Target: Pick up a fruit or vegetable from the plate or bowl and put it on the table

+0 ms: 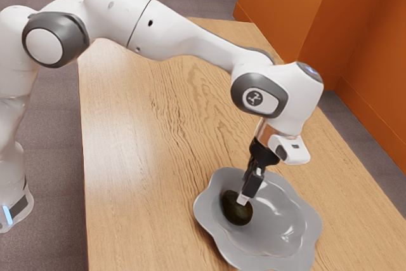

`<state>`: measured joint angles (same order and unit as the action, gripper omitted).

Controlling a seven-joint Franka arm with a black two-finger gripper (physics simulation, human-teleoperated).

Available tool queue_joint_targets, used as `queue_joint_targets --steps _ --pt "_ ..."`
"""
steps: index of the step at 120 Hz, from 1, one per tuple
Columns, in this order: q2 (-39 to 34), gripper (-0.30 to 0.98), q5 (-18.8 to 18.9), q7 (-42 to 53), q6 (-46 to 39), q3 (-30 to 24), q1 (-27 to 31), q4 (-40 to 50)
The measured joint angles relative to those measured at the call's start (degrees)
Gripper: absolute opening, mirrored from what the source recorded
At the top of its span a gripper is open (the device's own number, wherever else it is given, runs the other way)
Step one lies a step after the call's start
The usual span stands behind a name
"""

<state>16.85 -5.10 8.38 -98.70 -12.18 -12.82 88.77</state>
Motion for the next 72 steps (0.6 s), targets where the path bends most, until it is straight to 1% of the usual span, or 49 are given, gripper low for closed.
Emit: queue_joint_targets --steps 72 --pt "0.4 0.67 -0.1 -0.2 -10.1 0.0 -0.7 6.8"
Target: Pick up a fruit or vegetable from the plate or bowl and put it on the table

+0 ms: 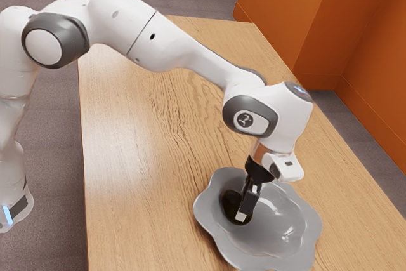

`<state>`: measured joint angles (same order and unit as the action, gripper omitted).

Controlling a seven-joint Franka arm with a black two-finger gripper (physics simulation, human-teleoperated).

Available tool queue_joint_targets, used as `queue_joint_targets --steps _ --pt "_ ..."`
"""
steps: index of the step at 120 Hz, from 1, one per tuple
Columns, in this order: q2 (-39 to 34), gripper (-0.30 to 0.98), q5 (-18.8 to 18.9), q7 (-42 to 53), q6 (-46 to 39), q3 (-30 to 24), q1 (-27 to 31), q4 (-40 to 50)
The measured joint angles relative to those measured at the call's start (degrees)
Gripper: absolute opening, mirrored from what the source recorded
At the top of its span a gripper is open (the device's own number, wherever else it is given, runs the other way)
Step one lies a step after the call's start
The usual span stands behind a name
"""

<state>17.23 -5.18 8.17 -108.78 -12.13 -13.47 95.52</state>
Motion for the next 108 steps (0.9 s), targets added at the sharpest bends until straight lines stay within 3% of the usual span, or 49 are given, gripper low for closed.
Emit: queue_joint_targets --steps 26,54,84,108 --pt "0.0 0.40 0.2 0.0 -1.6 0.0 -0.2 0.3" --pt "-0.1 0.27 0.7 -0.2 -2.3 0.0 -0.5 0.3" --pt "-2.4 0.26 1.1 -0.6 -2.0 0.8 -0.2 -0.3" --pt "-6.5 0.30 0.9 -0.8 1.8 11.0 0.0 -3.8"
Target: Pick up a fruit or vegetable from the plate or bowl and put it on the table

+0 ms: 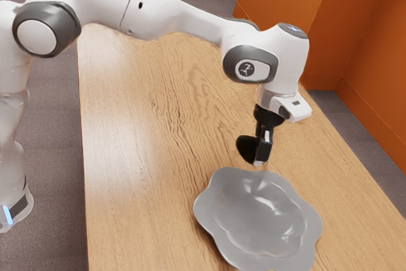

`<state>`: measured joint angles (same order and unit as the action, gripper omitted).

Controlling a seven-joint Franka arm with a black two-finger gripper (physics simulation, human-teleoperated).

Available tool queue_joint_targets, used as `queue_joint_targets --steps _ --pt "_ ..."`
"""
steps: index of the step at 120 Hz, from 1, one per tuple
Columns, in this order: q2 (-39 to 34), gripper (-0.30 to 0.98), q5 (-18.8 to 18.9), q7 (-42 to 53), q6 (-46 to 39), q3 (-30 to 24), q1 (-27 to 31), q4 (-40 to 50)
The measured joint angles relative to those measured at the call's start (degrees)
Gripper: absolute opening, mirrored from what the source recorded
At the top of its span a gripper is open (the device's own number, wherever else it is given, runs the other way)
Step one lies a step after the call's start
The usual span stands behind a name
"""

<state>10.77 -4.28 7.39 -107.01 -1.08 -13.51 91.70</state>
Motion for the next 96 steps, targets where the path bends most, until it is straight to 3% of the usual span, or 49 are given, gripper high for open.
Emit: queue_joint_targets --steps 20,32,42,55,67,96 --pt "-0.4 0.30 -0.2 -0.3 4.3 9.9 0.2 -1.9" --pt "-0.3 0.29 -0.2 -0.7 6.4 13.2 0.3 -2.0" --pt "-0.3 0.30 -0.3 -1.1 7.6 14.1 0.2 -2.0" --pt "-0.2 0.49 -0.8 -1.8 8.7 14.7 0.1 -2.0" --pt "-0.2 0.59 -1.1 -2.4 9.5 14.8 0.0 -2.0" --pt "-0.3 0.67 -1.3 -3.3 10.3 14.9 -0.1 -2.5"
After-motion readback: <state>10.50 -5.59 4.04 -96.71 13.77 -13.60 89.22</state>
